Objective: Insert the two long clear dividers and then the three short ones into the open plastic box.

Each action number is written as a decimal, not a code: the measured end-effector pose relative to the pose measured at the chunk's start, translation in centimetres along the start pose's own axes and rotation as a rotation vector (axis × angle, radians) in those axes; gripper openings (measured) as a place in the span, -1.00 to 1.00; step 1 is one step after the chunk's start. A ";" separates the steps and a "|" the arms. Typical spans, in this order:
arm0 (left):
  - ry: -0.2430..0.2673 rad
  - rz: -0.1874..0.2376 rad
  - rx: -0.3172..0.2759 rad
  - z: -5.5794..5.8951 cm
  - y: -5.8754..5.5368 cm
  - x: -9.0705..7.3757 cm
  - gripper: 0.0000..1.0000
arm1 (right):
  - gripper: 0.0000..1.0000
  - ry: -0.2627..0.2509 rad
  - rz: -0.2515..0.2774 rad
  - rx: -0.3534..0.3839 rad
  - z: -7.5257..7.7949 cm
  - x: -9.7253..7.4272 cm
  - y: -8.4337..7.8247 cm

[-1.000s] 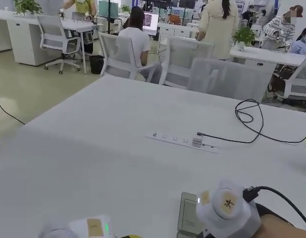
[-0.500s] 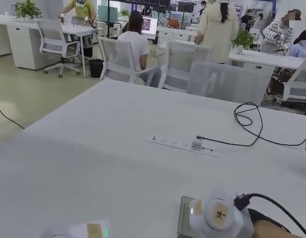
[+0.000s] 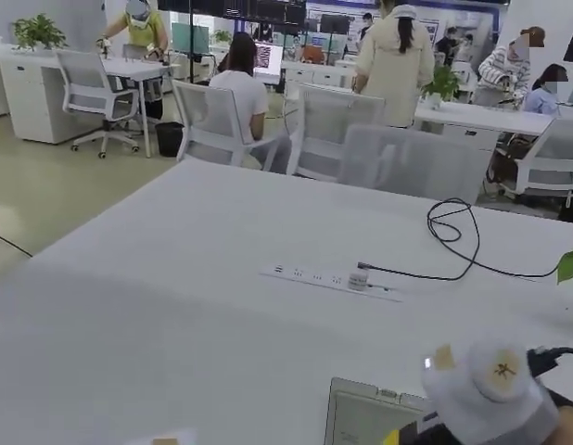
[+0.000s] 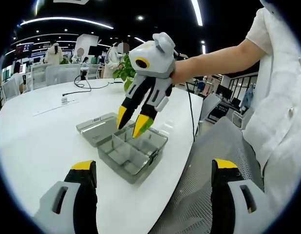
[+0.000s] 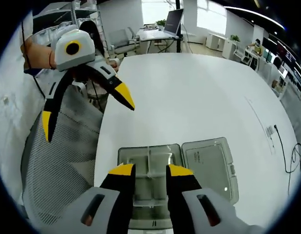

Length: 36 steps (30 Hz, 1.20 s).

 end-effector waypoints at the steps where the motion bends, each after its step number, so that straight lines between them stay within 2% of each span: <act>1: 0.000 -0.002 0.000 0.0 0.0 0.0 1.00 | -0.40 -0.004 -0.002 -0.002 -0.1 -0.6 -0.3; 9: -0.006 -0.012 0.004 0.1 -0.1 -0.1 1.00 | -0.19 -0.043 -0.011 0.026 -0.4 -4.6 -3.6; 17: -0.011 -0.018 0.010 0.1 0.0 0.0 1.00 | -0.07 -0.066 -0.095 0.061 -1.2 -7.7 -8.7; 21: -0.011 -0.019 0.010 0.1 0.0 0.1 1.00 | -0.03 -0.064 -0.124 0.075 -1.4 -8.2 -10.5; 26: -0.013 -0.024 0.009 0.2 0.0 0.1 1.00 | -0.03 -0.056 -0.190 0.074 -1.6 -8.6 -13.2; 30: -0.012 -0.028 0.008 0.1 0.0 0.0 1.00 | -0.02 -0.044 -0.232 0.074 -1.4 -8.3 -14.8; 36: -0.009 -0.030 0.006 0.0 0.0 0.0 1.00 | -0.03 -0.033 -0.303 0.031 -0.9 -7.7 -16.9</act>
Point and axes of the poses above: the centre of the closed fingertips' face, and the gripper's own axes: x roughly forward along the fingers, z roughly to its right, y roughly out of its top, the point moved 8 cm from there along -x, roughly backward along the fingers, and after that the axes turned 3 degrees about z, right-handed, at the moved point
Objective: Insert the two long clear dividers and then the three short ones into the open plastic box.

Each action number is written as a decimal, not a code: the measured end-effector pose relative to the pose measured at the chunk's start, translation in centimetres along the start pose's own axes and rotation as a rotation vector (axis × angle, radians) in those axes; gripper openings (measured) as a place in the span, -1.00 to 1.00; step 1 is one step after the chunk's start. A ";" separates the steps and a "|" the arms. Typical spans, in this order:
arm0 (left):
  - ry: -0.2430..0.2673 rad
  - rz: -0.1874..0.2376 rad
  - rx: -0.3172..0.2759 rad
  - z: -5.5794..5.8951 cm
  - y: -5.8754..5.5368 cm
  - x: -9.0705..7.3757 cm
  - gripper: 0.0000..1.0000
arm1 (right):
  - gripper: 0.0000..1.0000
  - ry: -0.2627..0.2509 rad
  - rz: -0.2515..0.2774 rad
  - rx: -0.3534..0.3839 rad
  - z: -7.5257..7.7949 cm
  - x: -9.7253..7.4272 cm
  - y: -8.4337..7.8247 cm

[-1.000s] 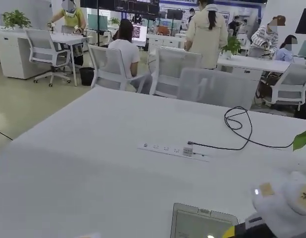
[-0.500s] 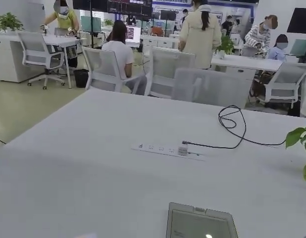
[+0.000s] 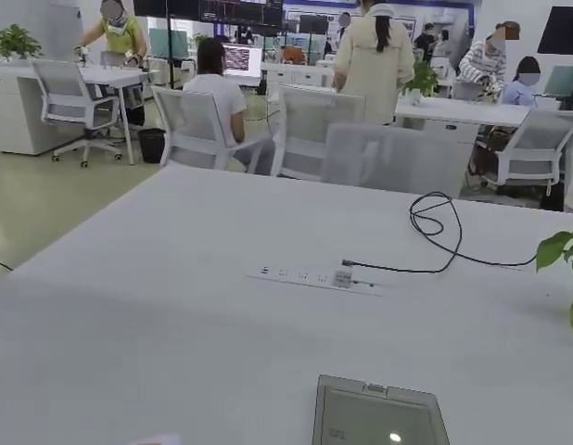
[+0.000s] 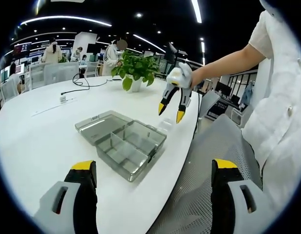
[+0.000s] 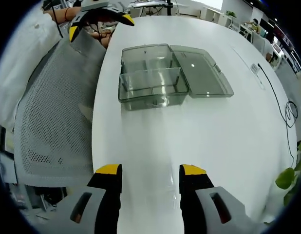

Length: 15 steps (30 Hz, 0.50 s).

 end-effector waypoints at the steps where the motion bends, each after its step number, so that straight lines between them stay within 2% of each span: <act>1: 0.000 0.000 -0.001 0.0 0.0 0.0 1.00 | -0.03 0.001 -0.012 -0.013 0.1 0.3 -0.2; 4: 0.002 -0.002 -0.006 0.0 -0.1 -0.1 1.00 | -0.05 0.003 -0.064 -0.060 0.4 0.9 -0.9; 10: 0.005 -0.005 -0.013 0.0 -0.2 -0.1 1.00 | -0.08 0.015 -0.102 -0.078 0.6 2.1 -1.7; 15: 0.008 -0.007 -0.017 -0.1 -0.3 -0.2 1.00 | -0.09 0.018 -0.142 -0.127 0.5 2.8 -2.0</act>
Point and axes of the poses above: the centre of the closed fingertips' face, and the gripper's own axes: x roughly forward along the fingers, z roughly to its right, y roughly out of its top, the point moved 8 cm from there along -x, roughly backward along the fingers, and after that the axes turned 3 degrees about z, right-handed, at the moved point
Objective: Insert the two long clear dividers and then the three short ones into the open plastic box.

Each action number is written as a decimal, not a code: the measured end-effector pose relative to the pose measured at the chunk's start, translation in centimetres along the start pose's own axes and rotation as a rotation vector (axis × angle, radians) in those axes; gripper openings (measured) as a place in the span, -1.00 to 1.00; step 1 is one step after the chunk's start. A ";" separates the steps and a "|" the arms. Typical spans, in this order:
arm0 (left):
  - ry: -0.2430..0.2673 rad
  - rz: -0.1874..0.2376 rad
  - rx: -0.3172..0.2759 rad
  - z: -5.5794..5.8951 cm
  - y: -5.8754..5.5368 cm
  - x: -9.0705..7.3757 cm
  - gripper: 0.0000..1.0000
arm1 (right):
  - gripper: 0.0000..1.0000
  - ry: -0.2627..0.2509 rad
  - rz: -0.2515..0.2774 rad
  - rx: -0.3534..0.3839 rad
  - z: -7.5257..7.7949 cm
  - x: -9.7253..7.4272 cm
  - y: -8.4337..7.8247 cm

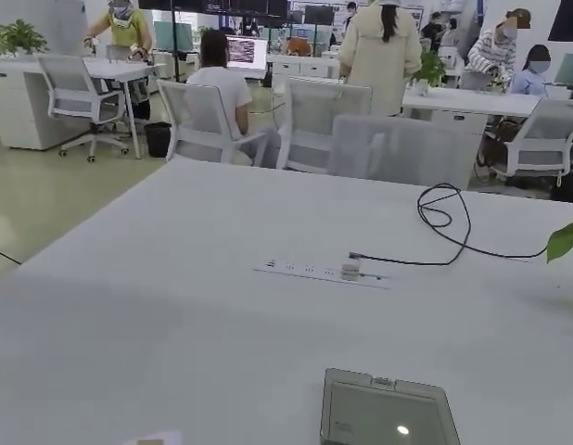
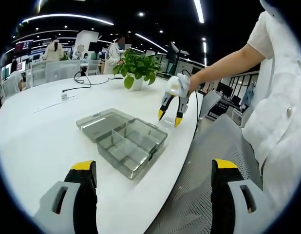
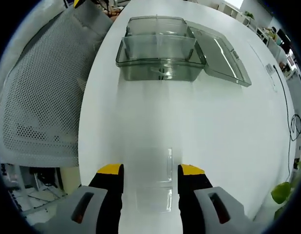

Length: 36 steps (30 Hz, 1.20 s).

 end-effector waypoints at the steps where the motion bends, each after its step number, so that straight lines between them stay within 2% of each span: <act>1: 0.000 0.000 -0.001 0.0 0.0 0.0 1.00 | -0.09 -0.001 -0.008 -0.010 0.1 0.2 -0.1; 6: 0.003 0.002 -0.004 -0.1 0.0 0.0 1.00 | -0.17 -0.016 -0.020 -0.023 0.3 0.3 -0.2; 8: 0.003 0.000 -0.004 -0.1 0.0 -0.1 1.00 | -0.22 -0.043 -0.040 -0.071 0.3 0.3 -0.2; 17: 0.002 0.002 -0.003 -0.1 0.0 0.0 1.00 | -0.33 -0.032 -0.044 -0.067 -0.1 0.3 0.0; 26: 0.004 0.000 -0.002 0.0 0.0 -0.2 1.00 | -0.34 -0.034 -0.049 -0.066 0.0 0.2 -0.1; 31: 0.005 0.000 -0.001 0.1 0.1 -0.2 1.00 | -0.34 -0.050 -0.046 -0.072 -0.1 0.1 0.0; 36: 0.005 0.008 -0.001 0.0 0.6 -0.2 1.00 | -0.34 -0.073 -0.025 -0.066 -0.3 -1.0 0.7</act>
Point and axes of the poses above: the centre of the closed fingertips' face, and the gripper's own axes: x roughly forward along the fingers, z roughly to its right, y roughly out of its top, the point moved 8 cm from there along -x, roughly backward along the fingers, and after that the axes turned 3 degrees about z, right-handed, at the moved point
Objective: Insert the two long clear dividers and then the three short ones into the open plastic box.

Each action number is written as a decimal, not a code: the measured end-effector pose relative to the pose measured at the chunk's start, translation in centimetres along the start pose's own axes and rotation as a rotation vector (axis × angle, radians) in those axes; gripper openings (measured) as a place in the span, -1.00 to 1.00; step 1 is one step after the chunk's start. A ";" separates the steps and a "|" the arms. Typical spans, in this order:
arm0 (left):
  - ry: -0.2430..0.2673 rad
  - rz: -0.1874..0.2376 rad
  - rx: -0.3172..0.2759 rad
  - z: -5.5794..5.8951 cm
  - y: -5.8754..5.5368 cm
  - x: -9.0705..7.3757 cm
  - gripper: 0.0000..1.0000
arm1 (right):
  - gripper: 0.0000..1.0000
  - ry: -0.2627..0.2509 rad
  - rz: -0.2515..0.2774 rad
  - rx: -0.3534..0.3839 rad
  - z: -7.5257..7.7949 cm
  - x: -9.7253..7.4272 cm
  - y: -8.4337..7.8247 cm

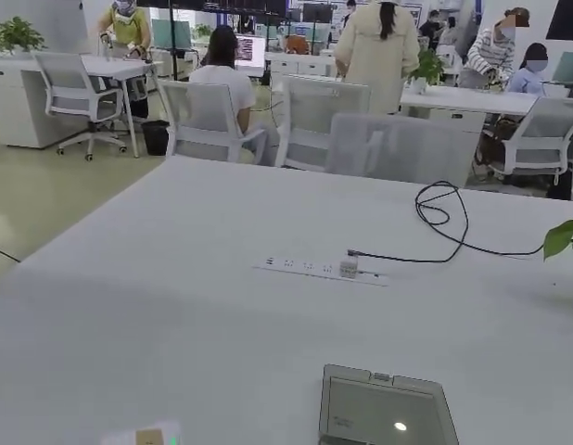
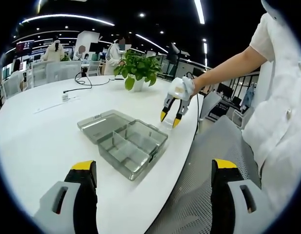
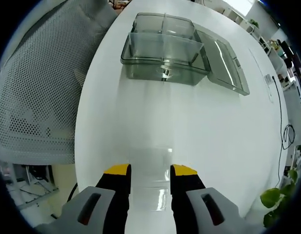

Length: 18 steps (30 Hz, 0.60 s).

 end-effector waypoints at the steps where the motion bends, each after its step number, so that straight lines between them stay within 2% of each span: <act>1: -0.001 0.003 0.000 0.0 0.2 0.0 1.00 | -0.34 -0.009 0.007 0.002 0.0 -0.4 0.3; 9: 0.007 0.089 -0.093 0.1 2.0 0.5 0.91 | -0.34 -0.075 0.062 0.001 -0.3 -3.7 3.3; 14: 0.003 0.159 -0.184 0.4 3.6 1.1 0.83 | -0.34 -0.107 0.099 -0.020 -0.6 -5.8 5.6; 16: -0.009 0.198 -0.253 0.7 4.5 1.4 0.79 | -0.34 -0.125 0.112 -0.033 -0.8 -6.9 7.0; 18: -0.017 0.211 -0.296 0.7 4.9 1.7 0.72 | -0.34 -0.143 0.124 -0.053 -1.0 -7.9 8.2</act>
Point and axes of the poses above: the centre of the closed fingertips' face, and the gripper's own axes: x roughly forward along the fingers, z roughly to its right, y roughly out of its top, the point moved 8 cm from there along -x, roughly backward along the fingers, and after that the axes turned 3 degrees about z, right-handed, at the moved point
